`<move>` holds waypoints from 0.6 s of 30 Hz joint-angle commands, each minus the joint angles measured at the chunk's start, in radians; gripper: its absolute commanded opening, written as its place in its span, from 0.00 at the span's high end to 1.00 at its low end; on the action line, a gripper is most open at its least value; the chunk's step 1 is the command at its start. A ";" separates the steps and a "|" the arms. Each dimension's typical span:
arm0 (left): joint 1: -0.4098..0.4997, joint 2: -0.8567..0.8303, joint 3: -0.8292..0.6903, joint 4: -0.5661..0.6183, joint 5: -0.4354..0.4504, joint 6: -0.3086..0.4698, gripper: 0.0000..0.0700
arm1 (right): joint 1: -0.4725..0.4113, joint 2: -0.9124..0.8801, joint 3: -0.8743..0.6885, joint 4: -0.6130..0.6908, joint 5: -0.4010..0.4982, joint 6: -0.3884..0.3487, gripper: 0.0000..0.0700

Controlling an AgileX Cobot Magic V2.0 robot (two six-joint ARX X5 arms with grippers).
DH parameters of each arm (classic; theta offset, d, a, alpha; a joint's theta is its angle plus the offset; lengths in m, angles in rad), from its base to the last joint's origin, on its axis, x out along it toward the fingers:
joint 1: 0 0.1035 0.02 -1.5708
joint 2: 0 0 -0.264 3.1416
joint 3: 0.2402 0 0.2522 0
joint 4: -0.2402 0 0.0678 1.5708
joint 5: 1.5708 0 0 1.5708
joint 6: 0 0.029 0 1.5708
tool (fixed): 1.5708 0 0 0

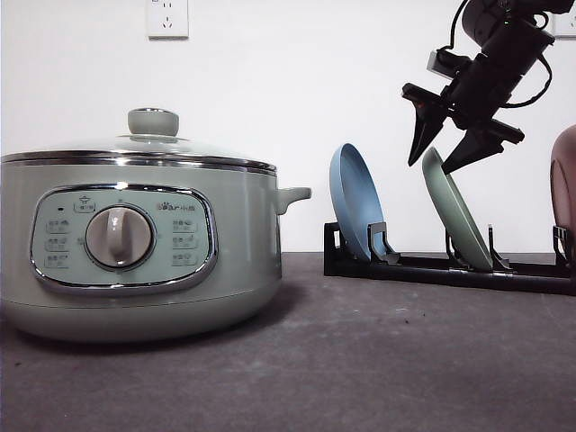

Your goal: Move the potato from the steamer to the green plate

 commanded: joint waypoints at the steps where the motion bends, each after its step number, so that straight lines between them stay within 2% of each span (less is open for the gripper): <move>1: -0.002 0.006 0.023 0.006 0.004 0.012 0.16 | 0.004 0.025 0.026 0.010 0.004 0.010 0.67; 6: -0.002 0.006 0.023 0.006 0.004 0.012 0.16 | 0.004 0.025 0.026 0.020 0.004 0.011 0.90; 12: -0.002 0.006 0.023 0.006 0.004 0.012 0.16 | 0.004 0.025 0.026 0.020 0.002 0.011 0.94; 14: -0.002 0.006 0.023 0.006 0.004 0.012 0.16 | 0.004 0.025 0.026 0.020 0.000 0.011 0.99; 18: -0.002 0.006 0.023 0.006 0.004 0.012 0.16 | 0.004 0.023 0.026 0.020 -0.001 0.018 0.99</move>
